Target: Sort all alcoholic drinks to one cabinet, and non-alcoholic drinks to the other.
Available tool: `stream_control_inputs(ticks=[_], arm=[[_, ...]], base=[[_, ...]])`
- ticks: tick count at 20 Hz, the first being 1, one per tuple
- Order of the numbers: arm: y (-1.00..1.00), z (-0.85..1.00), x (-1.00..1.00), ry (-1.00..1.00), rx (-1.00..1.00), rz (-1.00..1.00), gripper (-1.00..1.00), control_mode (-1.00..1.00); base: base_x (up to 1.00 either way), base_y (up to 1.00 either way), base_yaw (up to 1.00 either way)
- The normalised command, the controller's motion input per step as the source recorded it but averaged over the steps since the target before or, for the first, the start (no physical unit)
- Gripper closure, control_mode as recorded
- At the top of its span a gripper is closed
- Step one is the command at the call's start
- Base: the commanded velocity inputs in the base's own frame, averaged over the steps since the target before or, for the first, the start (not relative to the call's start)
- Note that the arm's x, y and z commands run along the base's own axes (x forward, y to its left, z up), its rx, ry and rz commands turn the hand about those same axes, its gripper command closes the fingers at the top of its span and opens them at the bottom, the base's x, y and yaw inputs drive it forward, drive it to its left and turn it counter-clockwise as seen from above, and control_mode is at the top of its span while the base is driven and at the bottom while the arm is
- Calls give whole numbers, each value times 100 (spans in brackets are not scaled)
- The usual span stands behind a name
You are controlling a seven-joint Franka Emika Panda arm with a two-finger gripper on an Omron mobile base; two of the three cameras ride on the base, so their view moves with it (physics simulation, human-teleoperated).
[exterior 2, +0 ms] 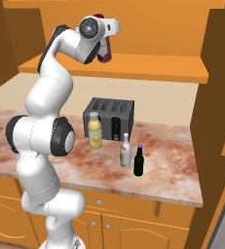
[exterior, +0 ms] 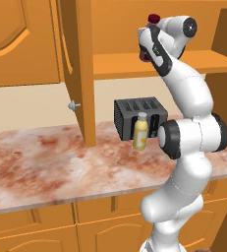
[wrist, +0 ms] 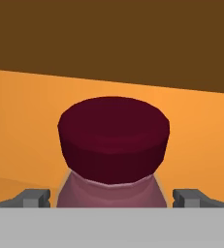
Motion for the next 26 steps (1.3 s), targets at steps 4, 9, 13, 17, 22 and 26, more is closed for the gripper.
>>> stream_control_inputs(ticks=[4, 9, 13, 17, 22, 26], arm=[[0, -2, 28, 0, 0, 0, -100, -100], [0, -6, 35, 0, 0, 0, -100, -100], [0, 9, 21, 1, 0, -2, -100, -100], [0, 22, 29, 5, 0, -3, -100, -100], [0, 36, 25, 8, 0, -3, -100, -100], [0, 28, 10, 13, 4, -2, -100, -100]], base=[[0, 0, 0], [0, 0, 0], [0, 0, 0], [0, 0, 0], [0, 0, 0], [0, 0, 0]])
